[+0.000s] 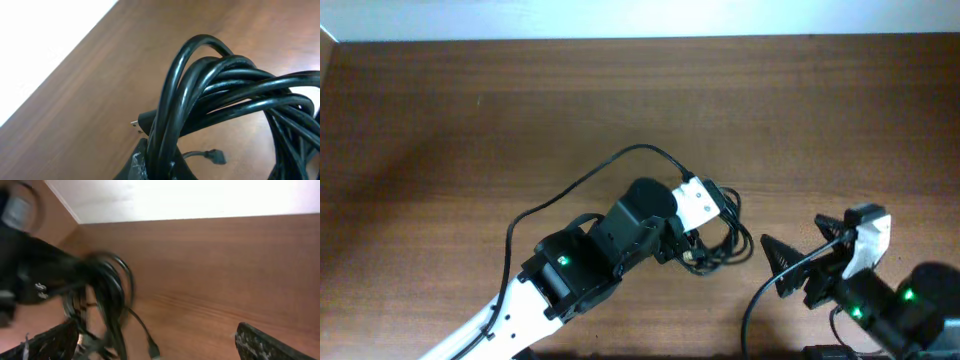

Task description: Untangle cables

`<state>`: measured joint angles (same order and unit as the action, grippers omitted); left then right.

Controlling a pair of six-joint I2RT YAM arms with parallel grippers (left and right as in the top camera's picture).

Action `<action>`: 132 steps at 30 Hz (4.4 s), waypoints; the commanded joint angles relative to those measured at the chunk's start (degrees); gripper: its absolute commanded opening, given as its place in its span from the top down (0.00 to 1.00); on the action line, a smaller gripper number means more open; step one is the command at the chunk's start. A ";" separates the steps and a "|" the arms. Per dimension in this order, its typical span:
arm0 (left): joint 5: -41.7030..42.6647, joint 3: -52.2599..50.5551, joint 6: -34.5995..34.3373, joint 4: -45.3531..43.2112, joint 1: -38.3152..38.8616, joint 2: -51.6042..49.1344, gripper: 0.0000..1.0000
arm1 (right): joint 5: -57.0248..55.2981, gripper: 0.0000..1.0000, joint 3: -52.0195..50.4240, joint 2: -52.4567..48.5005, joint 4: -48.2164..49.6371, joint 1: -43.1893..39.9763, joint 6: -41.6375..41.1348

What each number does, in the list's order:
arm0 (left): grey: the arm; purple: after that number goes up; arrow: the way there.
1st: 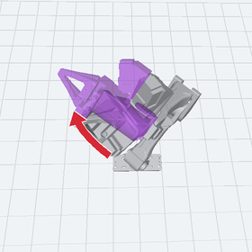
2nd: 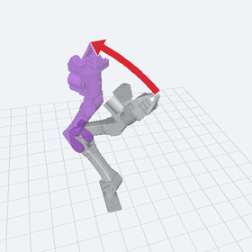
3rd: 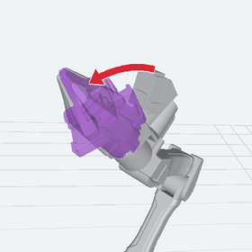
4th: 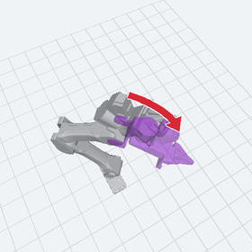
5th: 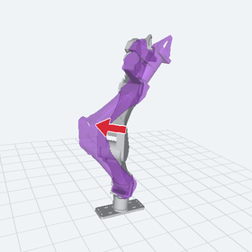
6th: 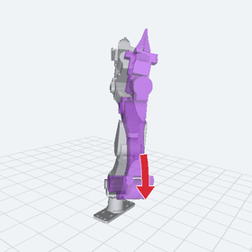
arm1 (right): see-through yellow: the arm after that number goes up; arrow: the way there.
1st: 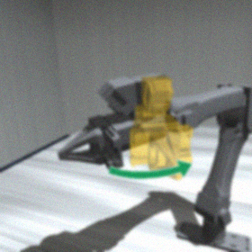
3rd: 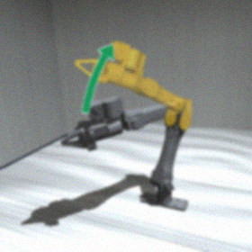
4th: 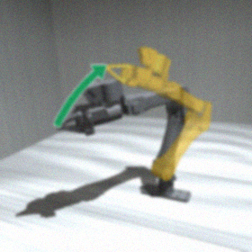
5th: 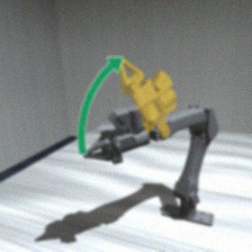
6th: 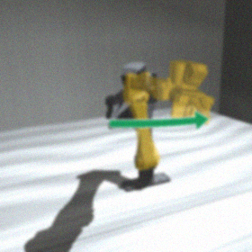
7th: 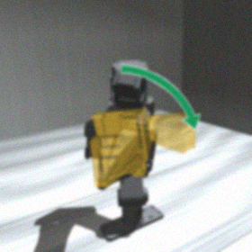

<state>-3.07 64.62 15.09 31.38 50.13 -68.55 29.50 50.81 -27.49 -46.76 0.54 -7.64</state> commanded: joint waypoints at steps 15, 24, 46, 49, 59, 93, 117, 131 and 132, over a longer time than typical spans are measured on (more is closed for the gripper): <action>6.99 0.37 0.63 -7.39 -0.02 1.14 1.00 | 13.31 0.33 1.49 -3.80 -7.30 -0.17 1.44; 11.15 0.37 0.63 -5.99 -0.02 1.14 1.00 | 10.73 0.96 1.49 -3.80 -7.50 -0.17 1.20; -24.00 0.37 -26.01 -4.26 -0.04 1.14 1.00 | -1.55 0.96 1.49 -3.80 -7.96 -0.17 -15.39; -22.99 0.37 -25.92 -3.41 -0.02 1.14 1.00 | 0.52 0.83 1.49 -3.80 -8.76 -0.17 -11.10; 2.54 0.37 0.04 -3.56 -0.02 1.14 1.00 | 5.53 0.37 1.49 -3.80 -8.98 -0.17 -4.55; 15.98 0.37 -6.91 -7.34 0.13 1.01 1.00 | 14.27 0.96 1.49 -3.80 -7.91 -0.17 1.68; -17.70 0.35 -39.32 -4.13 0.09 1.03 1.00 | -0.24 0.39 1.49 -3.80 -8.35 -0.17 -12.37; -1.16 0.35 -24.87 -4.35 0.09 1.03 1.00 | 1.42 0.32 1.51 -3.80 -8.11 -0.17 -12.37; 0.68 0.35 -21.33 -4.33 0.09 1.03 1.00 | 1.31 0.32 1.49 -3.80 -8.11 -0.17 -12.39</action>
<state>-8.69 64.62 -15.86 27.62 50.39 -68.45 30.30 51.75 -31.35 -55.24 0.51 -19.75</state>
